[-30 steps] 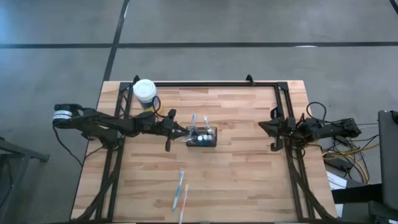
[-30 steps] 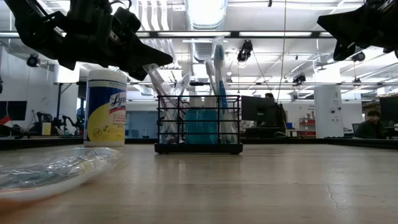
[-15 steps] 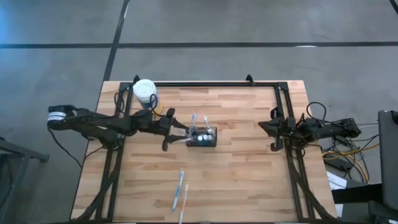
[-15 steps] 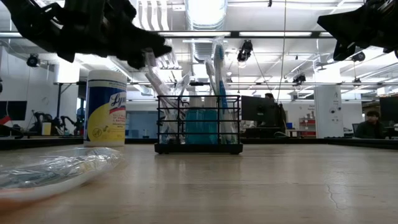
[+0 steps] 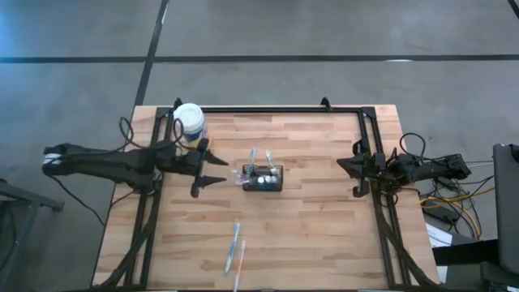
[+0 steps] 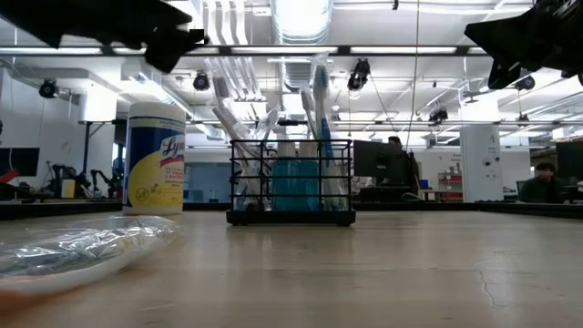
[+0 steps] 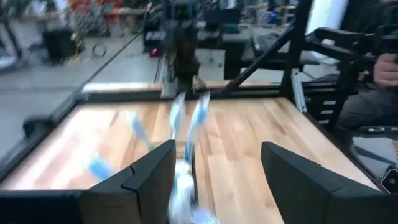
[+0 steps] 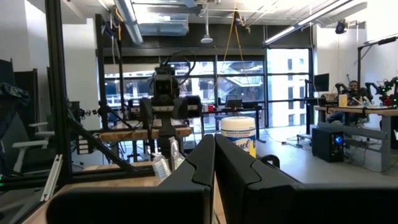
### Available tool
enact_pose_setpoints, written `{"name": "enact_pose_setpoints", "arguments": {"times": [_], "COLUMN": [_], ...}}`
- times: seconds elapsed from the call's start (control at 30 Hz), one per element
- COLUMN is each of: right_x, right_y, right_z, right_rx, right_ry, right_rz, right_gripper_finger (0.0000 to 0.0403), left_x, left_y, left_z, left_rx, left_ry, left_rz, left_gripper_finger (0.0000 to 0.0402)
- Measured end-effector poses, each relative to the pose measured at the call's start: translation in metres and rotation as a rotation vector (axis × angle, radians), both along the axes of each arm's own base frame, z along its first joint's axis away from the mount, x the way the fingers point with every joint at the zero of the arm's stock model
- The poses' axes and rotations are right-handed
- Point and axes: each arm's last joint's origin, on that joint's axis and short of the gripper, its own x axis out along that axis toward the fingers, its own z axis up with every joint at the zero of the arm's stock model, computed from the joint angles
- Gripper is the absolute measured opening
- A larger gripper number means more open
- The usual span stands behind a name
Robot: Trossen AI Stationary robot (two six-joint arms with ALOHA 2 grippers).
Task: Pick & Place toothbrushing station
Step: Adjust the right purple toothbrush
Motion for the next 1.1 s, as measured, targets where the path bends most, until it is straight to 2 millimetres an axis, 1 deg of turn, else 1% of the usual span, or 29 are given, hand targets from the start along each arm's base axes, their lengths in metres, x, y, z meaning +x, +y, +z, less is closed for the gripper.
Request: {"name": "enact_pose_setpoints", "arguments": {"times": [0.17, 0.27, 0.37, 0.6, 0.97, 1.1], "right_x": [0.0, 0.0, 0.0, 0.0, 0.0, 0.0], "right_y": [0.0, 0.0, 0.0, 0.0, 0.0, 0.0], "right_z": [0.0, 0.0, 0.0, 0.0, 0.0, 0.0], "right_rx": [-0.003, -0.001, 0.0, 0.0, 0.0, 0.0], "right_ry": [0.003, 0.002, 0.002, 0.001, 0.001, 0.001], "right_rz": [-0.001, 0.0, 0.0, 0.0, 0.0, 0.0], "right_gripper_finger": [0.0008, 0.0008, 0.0008, 0.0008, 0.0008, 0.0008], "left_x": [-0.003, -0.001, 0.001, 0.008, 0.03, 0.033], "left_y": [-0.011, -0.013, -0.013, -0.016, -0.019, -0.018], "left_z": [-0.031, -0.045, -0.055, -0.064, -0.072, -0.071], "left_rx": [-0.079, -0.113, -0.139, -0.166, -0.133, -0.118], "left_ry": [0.048, 0.039, 0.071, 0.122, 0.199, 0.173], "left_rz": [0.015, 0.081, 0.12, 0.121, 0.126, 0.134], "left_gripper_finger": [0.0236, 0.0231, 0.0229, 0.0229, 0.0229, 0.0229]}}
